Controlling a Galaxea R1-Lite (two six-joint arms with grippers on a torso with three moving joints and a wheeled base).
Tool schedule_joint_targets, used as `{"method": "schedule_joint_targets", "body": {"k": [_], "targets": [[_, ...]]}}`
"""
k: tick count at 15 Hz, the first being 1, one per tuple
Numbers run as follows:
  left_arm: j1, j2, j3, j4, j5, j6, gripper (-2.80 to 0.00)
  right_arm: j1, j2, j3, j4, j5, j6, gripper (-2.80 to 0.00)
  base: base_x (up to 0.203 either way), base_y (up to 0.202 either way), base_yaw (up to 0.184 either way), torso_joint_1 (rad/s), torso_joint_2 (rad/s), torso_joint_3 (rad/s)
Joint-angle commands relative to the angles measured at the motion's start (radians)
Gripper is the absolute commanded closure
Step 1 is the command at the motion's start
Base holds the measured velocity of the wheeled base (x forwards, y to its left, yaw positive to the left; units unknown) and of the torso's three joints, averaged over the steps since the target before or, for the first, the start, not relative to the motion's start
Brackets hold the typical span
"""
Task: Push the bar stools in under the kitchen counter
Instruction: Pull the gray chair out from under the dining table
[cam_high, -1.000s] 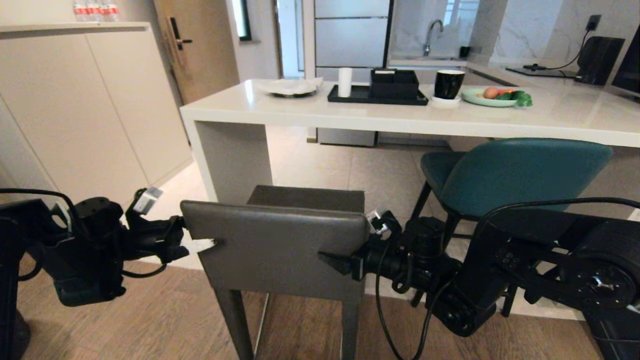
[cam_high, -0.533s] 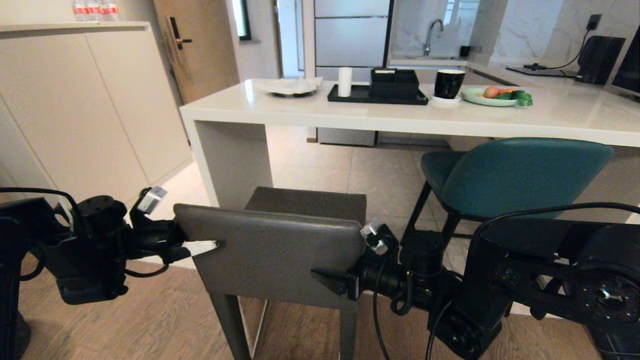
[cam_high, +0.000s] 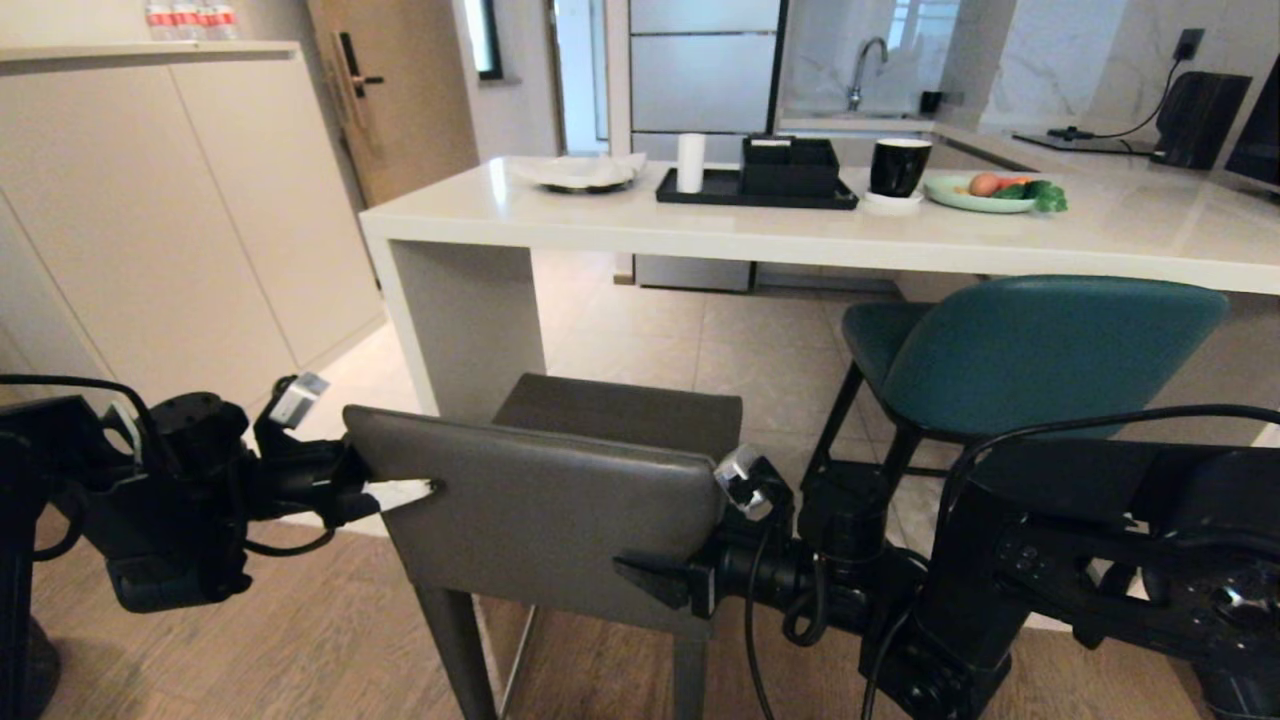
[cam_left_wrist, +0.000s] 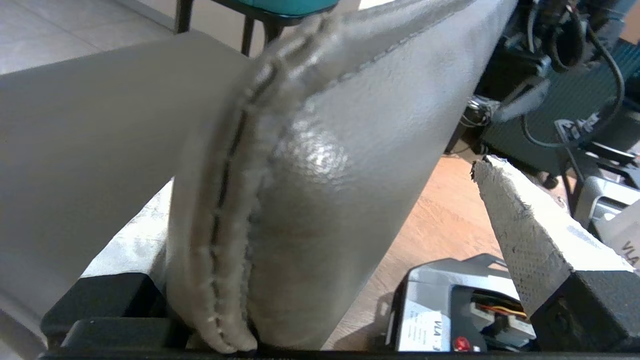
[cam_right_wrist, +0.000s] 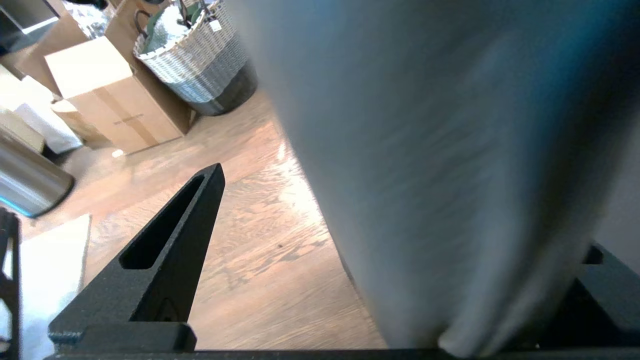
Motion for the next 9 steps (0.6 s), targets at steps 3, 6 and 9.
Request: {"method": "schedule_joint_targets", "body": {"k": [3, 6, 9], "targets": [[0.017, -0.048, 0.038, -0.009, -0.008, -0.004, -2.8, -0.042, -0.084, 0.018, -0.017, -0.005, 0.043, -2.8, 0.0, 0.0, 0.0, 0.0, 0.0, 0.0], [0.047, -0.065, 0.046, -0.009, -0.006, -0.006, -2.8, -0.074, -0.113, 0.11, -0.048, 0.0, 0.046, -2.8, 0.0, 0.0, 0.0, 0.0, 0.0, 0.009], [0.087, -0.075, 0.073, -0.009, -0.011, 0.001, -2.8, -0.077, -0.121, 0.197, -0.084, 0.001, 0.045, -2.8, 0.0, 0.0, 0.0, 0.0, 0.0, 0.0]]}}
